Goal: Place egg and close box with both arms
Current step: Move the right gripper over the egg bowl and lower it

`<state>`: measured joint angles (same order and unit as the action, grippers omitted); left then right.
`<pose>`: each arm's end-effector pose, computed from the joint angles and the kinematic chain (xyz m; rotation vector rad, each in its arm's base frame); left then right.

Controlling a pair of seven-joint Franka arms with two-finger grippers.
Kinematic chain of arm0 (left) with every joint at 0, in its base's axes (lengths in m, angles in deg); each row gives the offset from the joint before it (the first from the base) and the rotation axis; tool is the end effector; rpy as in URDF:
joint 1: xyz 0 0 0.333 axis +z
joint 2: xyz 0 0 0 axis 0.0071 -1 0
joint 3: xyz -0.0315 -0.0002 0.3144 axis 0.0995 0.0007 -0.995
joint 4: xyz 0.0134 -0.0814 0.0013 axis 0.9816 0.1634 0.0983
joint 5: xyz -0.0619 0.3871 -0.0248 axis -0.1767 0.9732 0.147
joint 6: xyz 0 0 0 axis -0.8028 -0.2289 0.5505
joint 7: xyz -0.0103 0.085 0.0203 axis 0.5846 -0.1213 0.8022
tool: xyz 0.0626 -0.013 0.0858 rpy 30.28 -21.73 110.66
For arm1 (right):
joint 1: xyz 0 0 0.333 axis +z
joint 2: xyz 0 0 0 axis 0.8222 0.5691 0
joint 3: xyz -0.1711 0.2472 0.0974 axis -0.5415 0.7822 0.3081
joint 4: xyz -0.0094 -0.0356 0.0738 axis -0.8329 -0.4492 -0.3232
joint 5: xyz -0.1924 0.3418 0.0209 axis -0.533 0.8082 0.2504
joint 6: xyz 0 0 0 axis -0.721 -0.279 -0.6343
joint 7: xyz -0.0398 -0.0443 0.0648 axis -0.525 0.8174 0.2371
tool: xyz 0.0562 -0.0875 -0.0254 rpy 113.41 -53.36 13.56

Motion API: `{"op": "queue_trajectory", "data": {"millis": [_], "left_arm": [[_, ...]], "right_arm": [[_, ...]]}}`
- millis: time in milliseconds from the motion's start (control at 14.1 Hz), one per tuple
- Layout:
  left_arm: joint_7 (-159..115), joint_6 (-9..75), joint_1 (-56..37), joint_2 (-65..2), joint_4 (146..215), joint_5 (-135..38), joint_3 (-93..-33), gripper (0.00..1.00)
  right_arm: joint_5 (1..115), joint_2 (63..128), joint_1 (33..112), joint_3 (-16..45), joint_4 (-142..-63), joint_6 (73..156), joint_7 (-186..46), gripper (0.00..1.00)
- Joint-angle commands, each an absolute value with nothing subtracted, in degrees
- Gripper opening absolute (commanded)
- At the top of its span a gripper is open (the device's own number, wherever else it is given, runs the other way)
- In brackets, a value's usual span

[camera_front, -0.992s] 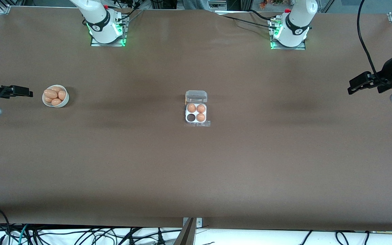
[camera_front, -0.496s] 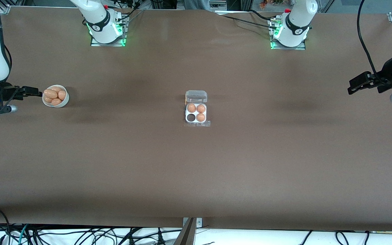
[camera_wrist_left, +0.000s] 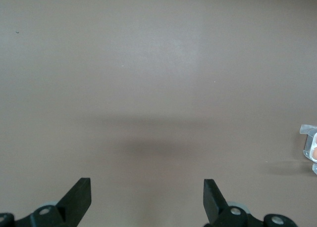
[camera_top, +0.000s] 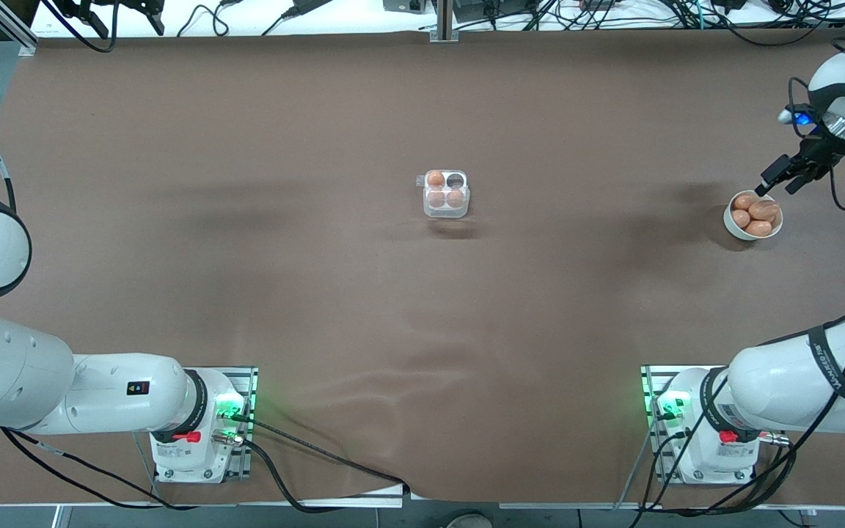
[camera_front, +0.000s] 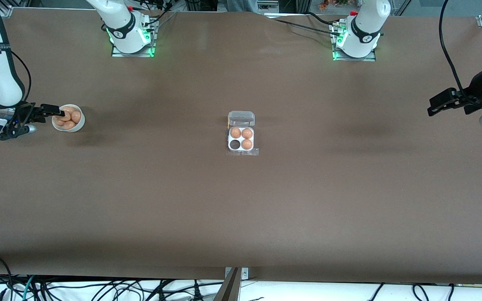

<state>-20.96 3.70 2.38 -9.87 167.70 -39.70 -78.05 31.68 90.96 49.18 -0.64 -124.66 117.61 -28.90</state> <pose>0.5721 -0.0008 0.6043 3.1329 0.1438 -0.0957 0.4835 -0.2327 0.2435 -2.8748 -0.3256 0.3822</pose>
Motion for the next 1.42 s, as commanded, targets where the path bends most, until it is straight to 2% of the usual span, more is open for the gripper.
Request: {"op": "queue_trajectory", "data": {"millis": [0, 496, 992, 1346], "left_arm": [[-19.8, 2.5, 2.4, -10.4, 166.2, -38.6, -77.9, 1.00], [-19.8, 2.5, 2.4, -10.4, 166.2, -38.6, -77.9, 1.00], [-19.8, 2.5, 2.4, -10.4, 166.2, -38.6, -77.9, 1.00], [-19.8, 2.5, 2.3, -10.4, 166.2, -38.6, -77.9, 1.00]], "right_arm": [[33.0, 91.5, 48.5, -0.4, -124.5, 118.0, -27.1, 1.00], [33.0, 92.2, 47.7, -0.5, -124.5, 115.2, -26.6, 0.98], [33.6, 93.1, 47.5, -0.4, -124.3, 115.2, -26.7, 0.72], [33.8, 93.2, 47.5, -0.4, -124.5, 114.0, -26.7, 0.60]]}}
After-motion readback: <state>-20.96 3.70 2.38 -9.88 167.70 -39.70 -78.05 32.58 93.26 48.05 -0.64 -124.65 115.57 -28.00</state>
